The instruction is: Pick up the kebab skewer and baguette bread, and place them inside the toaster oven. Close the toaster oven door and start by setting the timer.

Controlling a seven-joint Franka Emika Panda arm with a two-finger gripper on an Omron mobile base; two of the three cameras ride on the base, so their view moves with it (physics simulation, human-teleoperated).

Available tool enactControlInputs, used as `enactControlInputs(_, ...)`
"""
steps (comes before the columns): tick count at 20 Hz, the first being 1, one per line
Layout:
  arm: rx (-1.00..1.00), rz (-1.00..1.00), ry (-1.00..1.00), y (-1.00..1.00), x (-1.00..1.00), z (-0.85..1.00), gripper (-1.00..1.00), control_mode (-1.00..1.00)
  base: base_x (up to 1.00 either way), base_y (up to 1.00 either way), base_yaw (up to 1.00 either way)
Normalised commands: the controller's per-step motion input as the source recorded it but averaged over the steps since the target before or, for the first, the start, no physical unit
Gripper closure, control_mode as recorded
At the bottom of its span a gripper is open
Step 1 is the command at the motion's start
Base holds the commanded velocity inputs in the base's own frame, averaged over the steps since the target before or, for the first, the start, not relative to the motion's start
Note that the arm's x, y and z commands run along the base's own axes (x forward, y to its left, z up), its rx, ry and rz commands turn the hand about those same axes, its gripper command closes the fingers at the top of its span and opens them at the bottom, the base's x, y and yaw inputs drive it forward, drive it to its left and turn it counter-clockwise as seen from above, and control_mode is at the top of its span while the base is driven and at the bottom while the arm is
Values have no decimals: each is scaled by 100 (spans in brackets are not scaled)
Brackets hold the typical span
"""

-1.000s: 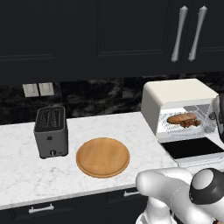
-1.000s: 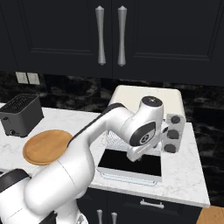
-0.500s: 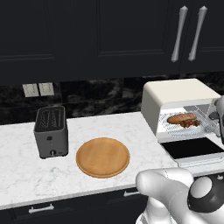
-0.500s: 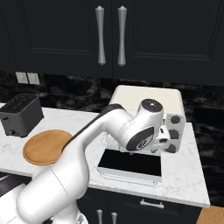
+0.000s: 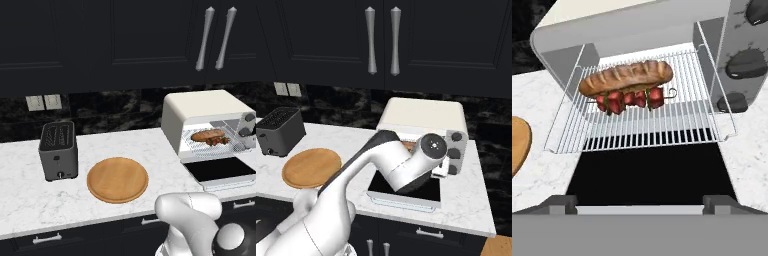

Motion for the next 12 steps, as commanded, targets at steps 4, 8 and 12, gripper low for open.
enactControlInputs(4, -3, 0, -43, 16, -28, -1, -100, -100, 0, 0, 0)
enactControlInputs(8, -5, 0, -31, 25, -5, -18, -100, -100, 0, 0, 0)
enactControlInputs(12, 0, -1, -15, 7, 0, -31, -100, -100, 0, 0, 0)
